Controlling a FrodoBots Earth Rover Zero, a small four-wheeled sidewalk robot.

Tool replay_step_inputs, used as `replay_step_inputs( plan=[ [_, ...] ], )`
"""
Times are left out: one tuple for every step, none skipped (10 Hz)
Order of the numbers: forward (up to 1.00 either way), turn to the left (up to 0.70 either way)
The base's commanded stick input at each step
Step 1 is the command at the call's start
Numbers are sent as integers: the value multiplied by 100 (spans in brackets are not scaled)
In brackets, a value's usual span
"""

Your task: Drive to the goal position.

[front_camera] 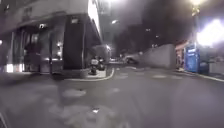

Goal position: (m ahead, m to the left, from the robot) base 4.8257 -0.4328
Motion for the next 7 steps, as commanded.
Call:
replay_step_inputs(
  plan=[
    [70, 0],
    [70, 0],
    [70, 0],
    [70, 0],
    [70, 0],
    [70, 0],
    [70, 0]
  ],
)
